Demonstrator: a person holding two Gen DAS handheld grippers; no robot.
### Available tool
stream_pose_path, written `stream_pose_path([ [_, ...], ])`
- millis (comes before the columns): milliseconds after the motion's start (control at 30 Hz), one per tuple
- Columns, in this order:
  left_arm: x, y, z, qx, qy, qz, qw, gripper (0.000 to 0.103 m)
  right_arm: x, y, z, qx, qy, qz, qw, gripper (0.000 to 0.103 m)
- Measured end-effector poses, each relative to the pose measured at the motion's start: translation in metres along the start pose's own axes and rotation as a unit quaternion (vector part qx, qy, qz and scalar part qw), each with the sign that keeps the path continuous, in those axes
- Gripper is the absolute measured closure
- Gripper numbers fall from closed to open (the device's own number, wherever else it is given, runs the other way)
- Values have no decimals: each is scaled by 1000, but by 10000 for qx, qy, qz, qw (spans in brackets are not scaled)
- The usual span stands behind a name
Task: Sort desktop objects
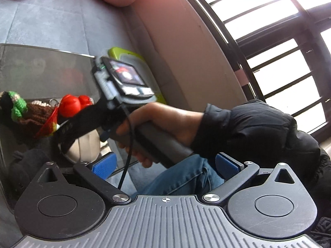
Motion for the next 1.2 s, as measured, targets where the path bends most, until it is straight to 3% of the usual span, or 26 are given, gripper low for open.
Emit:
stream_pose_path([
  [233,1,-5,6,-93,60,117,9999,0,21,20,-10,612,-106,-1167,9912,5],
  [300,1,-7,6,-99,65,152,9998,0,29,24,-14,1036,-137,-1603,9815,5],
  [400,2,-9,7,-106,81,203,9997,0,42,31,-12,1732,-121,-2353,9563,5],
  [467,2,-10,7,-124,100,229,9996,0,49,33,-7,1910,0,-2538,9482,4],
  [700,0,-7,8,-165,110,213,9996,0,54,34,-20,1657,-74,-2414,9561,4],
  [833,-1,-3,6,-136,49,117,9998,0,52,39,-52,1480,-489,-2400,9582,4],
  [900,-1,-3,6,-107,49,103,9999,0,48,45,-76,1041,-927,-2290,9634,4],
  [967,0,-6,8,-39,98,159,9998,0,38,56,-96,297,-1381,-2207,9651,4],
  [1033,1,-9,9,-58,154,262,9995,0,-4,66,-114,-257,-1598,-2166,9628,4],
  [1133,3,-11,13,-121,231,349,9990,0,-6,84,-118,-564,-1504,-2370,9581,4],
  [1200,3,-9,14,-152,265,348,9989,0,-13,93,-89,-522,-1365,-2571,9553,5],
])
Point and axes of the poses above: each gripper's, at about its wrist camera, not at the fingertips, and z roughly the way its jaws point, y to its left, x to its underside, the point moved 5 cm from there along z, roughly the way its jaws point, and after that the axes turned 1 degree about z, right-handed, at the moved point
